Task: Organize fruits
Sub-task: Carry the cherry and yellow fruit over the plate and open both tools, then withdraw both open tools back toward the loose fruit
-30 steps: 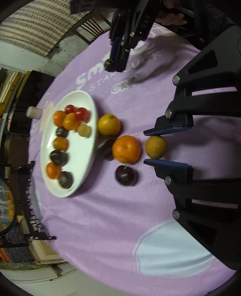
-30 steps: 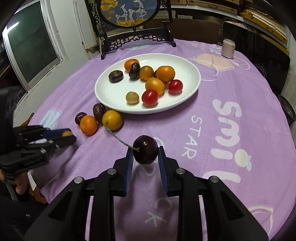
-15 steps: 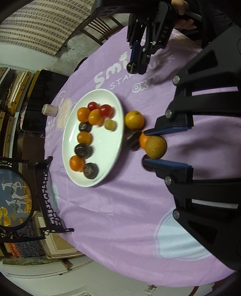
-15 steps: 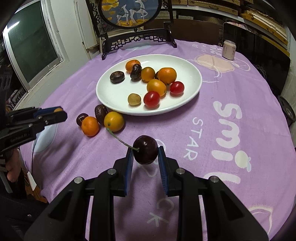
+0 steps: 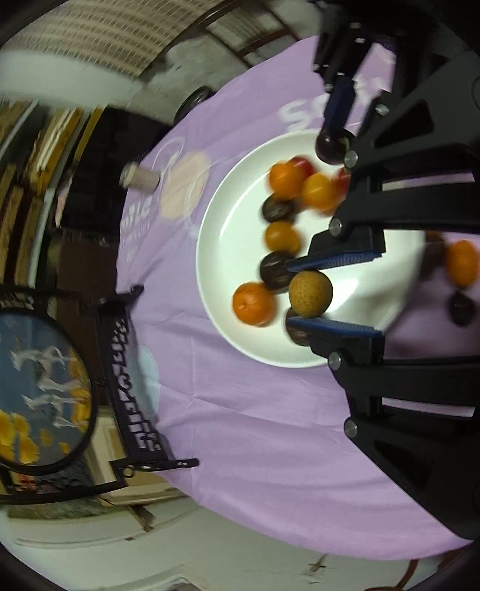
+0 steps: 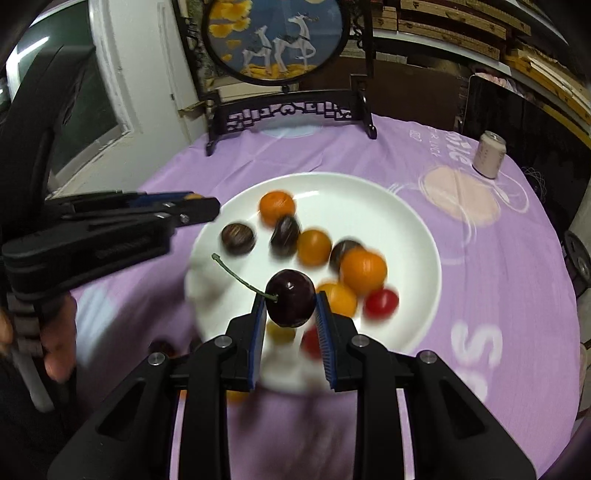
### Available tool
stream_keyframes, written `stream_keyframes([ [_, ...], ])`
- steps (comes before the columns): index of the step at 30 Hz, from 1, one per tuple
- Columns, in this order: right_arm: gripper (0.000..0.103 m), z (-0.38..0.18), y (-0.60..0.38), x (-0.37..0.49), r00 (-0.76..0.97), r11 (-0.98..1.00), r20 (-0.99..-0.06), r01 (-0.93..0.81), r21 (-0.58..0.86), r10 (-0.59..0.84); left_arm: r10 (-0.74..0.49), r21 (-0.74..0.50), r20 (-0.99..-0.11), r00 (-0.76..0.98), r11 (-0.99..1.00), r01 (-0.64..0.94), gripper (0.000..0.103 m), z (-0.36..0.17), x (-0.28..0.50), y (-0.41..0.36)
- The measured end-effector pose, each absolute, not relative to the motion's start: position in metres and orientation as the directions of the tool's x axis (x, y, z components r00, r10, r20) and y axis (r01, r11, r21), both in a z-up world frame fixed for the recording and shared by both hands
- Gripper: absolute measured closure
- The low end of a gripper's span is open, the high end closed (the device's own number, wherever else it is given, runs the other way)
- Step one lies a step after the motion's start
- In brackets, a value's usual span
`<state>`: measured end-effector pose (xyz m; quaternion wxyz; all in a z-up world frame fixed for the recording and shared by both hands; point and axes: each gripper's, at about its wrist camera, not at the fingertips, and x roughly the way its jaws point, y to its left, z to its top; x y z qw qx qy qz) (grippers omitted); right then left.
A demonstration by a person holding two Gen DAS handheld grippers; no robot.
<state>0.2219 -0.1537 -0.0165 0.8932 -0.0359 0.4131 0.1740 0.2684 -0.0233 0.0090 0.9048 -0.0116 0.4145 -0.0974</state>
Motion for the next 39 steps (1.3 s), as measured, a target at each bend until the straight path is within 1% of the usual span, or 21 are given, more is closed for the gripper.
stream_keyframes([
  [3,0.076,-0.026,-0.150,0.242,0.598,0.949,-0.765,-0.311,0.055,0.241,-0.210,-0.152,-0.761,0.614,0.977,0.147,0.077,-0.006,0.283,-0.020],
  [6,0.076,-0.032,-0.151,0.248,0.586,0.944,-0.766,-0.321,0.080,0.265,-0.212,-0.151,-0.765,0.607,0.977,0.152,0.077,-0.012,0.286,-0.020],
  [9,0.076,-0.034,-0.150,0.253,0.592,0.946,-0.764,-0.316,0.076,0.259,-0.225,-0.166,-0.765,0.604,0.974,0.154,0.077,-0.013,0.289,-0.018],
  [14,0.075,-0.036,-0.147,0.257,0.610,0.947,-0.752,-0.316,0.058,0.250,-0.213,-0.144,-0.753,0.622,0.977,0.160,0.076,-0.011,0.288,-0.020],
  [15,0.070,-0.035,-0.147,0.257,0.622,0.949,-0.744,-0.312,0.051,0.245,-0.209,-0.144,-0.746,0.632,0.978,0.153,0.072,-0.010,0.288,-0.019],
  [16,0.069,-0.034,-0.147,0.257,0.633,0.950,-0.735,-0.309,0.046,0.241,-0.205,-0.144,-0.741,0.640,0.979,0.147,0.051,-0.009,0.287,-0.018],
  [17,0.067,-0.031,-0.149,0.256,0.647,0.952,-0.724,-0.304,0.044,0.240,-0.197,-0.142,-0.730,0.655,0.980,0.137,0.039,-0.007,0.285,-0.017],
  [19,0.062,-0.027,-0.152,0.253,0.663,0.956,-0.712,-0.289,0.044,0.233,-0.184,-0.131,-0.702,0.688,0.983,0.128,0.039,-0.002,0.279,-0.013],
  [20,0.053,-0.022,-0.157,0.248,0.678,0.960,-0.697,-0.276,0.052,0.233,-0.190,-0.136,-0.694,0.694,0.982,0.133,0.039,0.000,0.277,-0.011],
  [21,0.049,-0.018,-0.160,0.244,0.689,0.962,-0.686,-0.268,0.059,0.234,-0.195,-0.144,-0.689,0.698,0.981,0.132,0.039,0.001,0.274,-0.009],
  [25,0.049,-0.001,-0.172,0.216,0.712,0.965,-0.662,-0.251,0.074,0.236,-0.213,-0.171,-0.678,0.704,0.976,0.131,0.039,0.008,0.251,0.001],
  [26,0.047,0.002,-0.175,0.209,0.713,0.966,-0.661,-0.247,0.077,0.235,-0.208,-0.167,-0.678,0.705,0.978,0.128,0.038,0.010,0.246,0.002],
  [27,0.041,0.004,-0.178,0.199,0.709,0.965,-0.663,-0.248,0.086,0.241,-0.205,-0.165,-0.673,0.711,0.978,0.126,0.036,0.012,0.238,0.004],
  [28,0.039,0.006,-0.182,0.189,0.705,0.962,-0.663,-0.252,0.100,0.253,-0.209,-0.169,-0.660,0.721,0.977,0.128,0.031,0.014,0.225,0.007],
  [29,0.039,0.005,-0.184,0.181,0.703,0.961,-0.662,-0.255,0.109,0.262,-0.211,-0.170,-0.650,0.730,0.977,0.131,0.029,0.015,0.213,0.010],
  [32,0.039,0.002,-0.190,0.157,0.690,0.958,-0.671,-0.264,0.115,0.271,-0.208,-0.156,-0.632,0.746,0.978,0.141,0.029,0.015,0.184,0.015],
  [35,0.039,-0.001,-0.191,0.139,0.683,0.957,-0.679,-0.271,0.107,0.270,-0.208,-0.149,-0.635,0.744,0.978,0.146,0.028,0.012,0.161,0.021],
  [39,0.039,-0.003,-0.186,0.129,0.673,0.954,-0.689,-0.284,0.096,0.269,-0.208,-0.147,-0.644,0.737,0.978,0.147,0.028,0.008,0.150,0.024],
])
